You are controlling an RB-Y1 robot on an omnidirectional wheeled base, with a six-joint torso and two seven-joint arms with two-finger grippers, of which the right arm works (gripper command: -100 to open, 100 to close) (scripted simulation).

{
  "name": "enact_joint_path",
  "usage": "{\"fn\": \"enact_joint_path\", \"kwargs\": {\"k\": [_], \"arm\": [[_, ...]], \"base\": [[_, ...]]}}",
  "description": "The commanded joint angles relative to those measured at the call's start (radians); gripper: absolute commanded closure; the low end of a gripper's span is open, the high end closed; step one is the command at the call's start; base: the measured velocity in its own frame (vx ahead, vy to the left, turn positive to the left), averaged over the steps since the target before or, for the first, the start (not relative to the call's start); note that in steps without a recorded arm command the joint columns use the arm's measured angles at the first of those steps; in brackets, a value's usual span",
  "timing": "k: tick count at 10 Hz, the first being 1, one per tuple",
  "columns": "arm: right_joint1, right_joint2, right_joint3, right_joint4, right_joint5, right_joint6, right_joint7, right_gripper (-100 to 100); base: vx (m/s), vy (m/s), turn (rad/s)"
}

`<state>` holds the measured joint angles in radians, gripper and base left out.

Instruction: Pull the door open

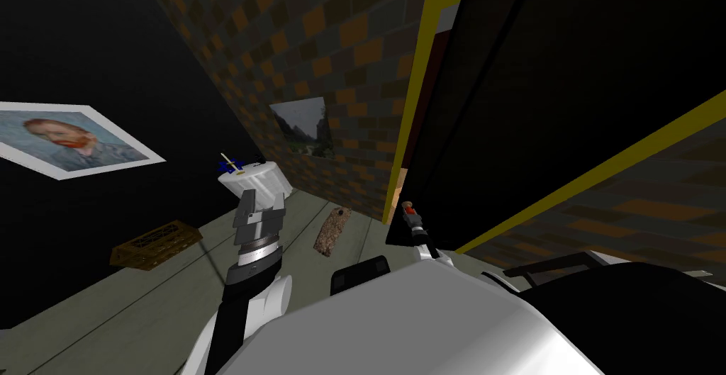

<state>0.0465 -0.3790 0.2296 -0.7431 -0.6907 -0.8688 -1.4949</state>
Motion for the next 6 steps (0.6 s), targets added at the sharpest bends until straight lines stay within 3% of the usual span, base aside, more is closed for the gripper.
{"fn": "enact_joint_path", "kwargs": {"k": [1, 6], "arm": [[0.007, -0.012, 0.019, -0.006, 0.010, -0.011, -0.019, 100], [0.038, -0.063, 0.094, -0.036, 0.045, -0.041, -0.088, 100]], "base": [[-0.223, -0.026, 0.090], [-0.253, -0.021, 0.089]]}}
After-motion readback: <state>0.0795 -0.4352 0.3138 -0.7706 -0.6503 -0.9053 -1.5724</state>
